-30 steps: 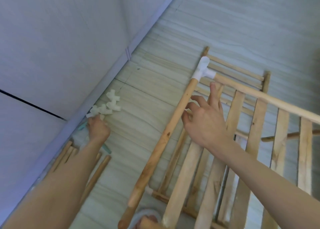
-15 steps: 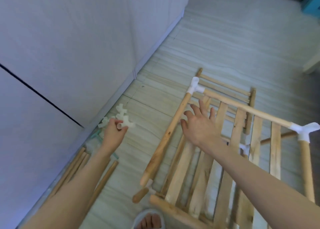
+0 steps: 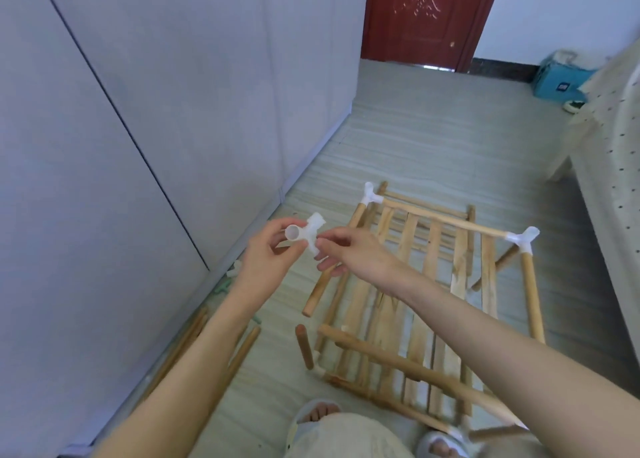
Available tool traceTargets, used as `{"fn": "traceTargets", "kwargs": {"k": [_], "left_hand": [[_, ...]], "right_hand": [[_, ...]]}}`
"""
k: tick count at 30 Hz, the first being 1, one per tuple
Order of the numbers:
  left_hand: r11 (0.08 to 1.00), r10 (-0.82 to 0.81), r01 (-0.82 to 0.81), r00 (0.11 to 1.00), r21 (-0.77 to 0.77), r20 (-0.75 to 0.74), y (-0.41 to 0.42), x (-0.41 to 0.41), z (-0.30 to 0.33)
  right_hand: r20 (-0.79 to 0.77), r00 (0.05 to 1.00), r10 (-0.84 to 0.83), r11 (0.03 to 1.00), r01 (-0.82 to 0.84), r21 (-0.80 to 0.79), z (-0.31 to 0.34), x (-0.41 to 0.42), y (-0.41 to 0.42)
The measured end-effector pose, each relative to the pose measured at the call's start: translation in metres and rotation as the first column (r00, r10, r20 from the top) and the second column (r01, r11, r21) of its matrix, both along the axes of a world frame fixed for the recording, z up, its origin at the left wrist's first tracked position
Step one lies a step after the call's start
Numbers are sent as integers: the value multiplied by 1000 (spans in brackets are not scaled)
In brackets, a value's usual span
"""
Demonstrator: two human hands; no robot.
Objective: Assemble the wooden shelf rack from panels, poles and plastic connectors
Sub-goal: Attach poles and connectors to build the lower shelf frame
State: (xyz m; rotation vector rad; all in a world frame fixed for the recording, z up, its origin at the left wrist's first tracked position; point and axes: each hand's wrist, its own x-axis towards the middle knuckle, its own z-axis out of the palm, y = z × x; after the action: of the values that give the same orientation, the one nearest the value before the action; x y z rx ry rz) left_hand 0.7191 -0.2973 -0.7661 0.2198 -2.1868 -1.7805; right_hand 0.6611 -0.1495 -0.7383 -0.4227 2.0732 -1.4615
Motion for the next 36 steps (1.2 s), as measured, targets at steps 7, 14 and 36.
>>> {"fn": "traceTargets", "kwargs": {"k": [7, 14, 36], "left_hand": [[998, 36, -34, 999, 49, -40, 21, 38, 22], [994, 60, -71, 990, 88, 130, 28, 53, 7], [975, 118, -81, 979, -209, 167, 19, 71, -56]], "right_hand": [[26, 998, -55, 992, 58, -113, 22, 39, 13], [-187, 982, 20, 999, -12, 44, 26, 51, 25], [-151, 968, 202, 932, -142, 334, -3, 46, 14]]}}
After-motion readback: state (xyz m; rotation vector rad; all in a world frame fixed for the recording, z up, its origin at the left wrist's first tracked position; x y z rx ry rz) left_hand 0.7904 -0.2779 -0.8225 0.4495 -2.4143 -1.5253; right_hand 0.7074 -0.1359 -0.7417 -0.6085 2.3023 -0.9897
